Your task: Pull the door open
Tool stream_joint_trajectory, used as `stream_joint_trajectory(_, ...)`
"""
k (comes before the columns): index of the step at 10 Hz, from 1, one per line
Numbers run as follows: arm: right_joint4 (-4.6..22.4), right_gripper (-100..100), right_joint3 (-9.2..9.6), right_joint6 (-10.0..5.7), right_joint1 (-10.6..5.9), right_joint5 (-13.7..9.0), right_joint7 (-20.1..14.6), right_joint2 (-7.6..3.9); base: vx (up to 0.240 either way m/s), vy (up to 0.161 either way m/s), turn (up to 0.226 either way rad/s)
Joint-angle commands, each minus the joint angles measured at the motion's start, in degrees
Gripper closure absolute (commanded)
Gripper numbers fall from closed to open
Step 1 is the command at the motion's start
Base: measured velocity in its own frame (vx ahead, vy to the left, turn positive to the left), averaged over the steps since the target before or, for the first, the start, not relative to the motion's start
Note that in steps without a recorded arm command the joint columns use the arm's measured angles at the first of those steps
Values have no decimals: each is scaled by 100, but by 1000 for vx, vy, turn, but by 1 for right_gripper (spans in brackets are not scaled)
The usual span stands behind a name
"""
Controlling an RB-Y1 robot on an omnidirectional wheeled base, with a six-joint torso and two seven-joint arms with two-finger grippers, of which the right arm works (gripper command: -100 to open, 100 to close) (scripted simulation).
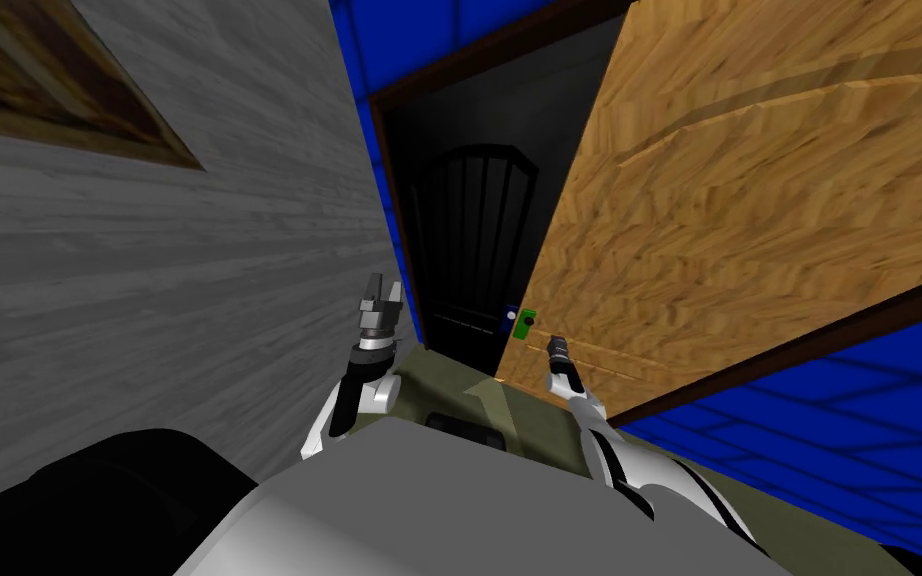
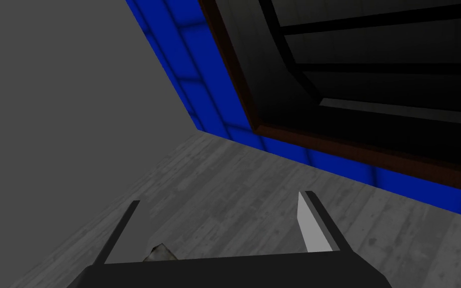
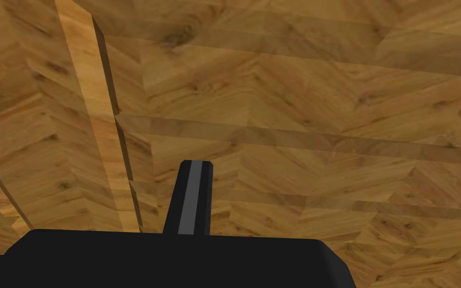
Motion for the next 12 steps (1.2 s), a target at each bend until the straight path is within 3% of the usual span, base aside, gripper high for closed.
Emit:
stream_joint_trajectory(1,-91,-100,32,39,3,13,5,60,-192,55,24)
stream_joint_trajectory(3,-91,-100,32,39,3,13,5,60,-81,56,-1)
stream_joint_trajectory(6,-155,-100,159,60,-109,64,-43,199,-158,100,55)
stream_joint_trajectory(7,-208,-100,129,83,-48,53,-32,174,-79,57,9)
stream_joint_trajectory(8,-171,-100,21,113,64,11,-15,20,-47,-37,-208)
stream_joint_trajectory(9,-171,-100,21,113,64,11,-15,20,-38,-67,-121)
stream_joint_trajectory(10,-130,-100,-65,128,141,-22,-4,-101,7,-81,-121)
stream_joint_trajectory(12,-130,-100,-65,128,141,-22,-4,-101,16,-50,-32)
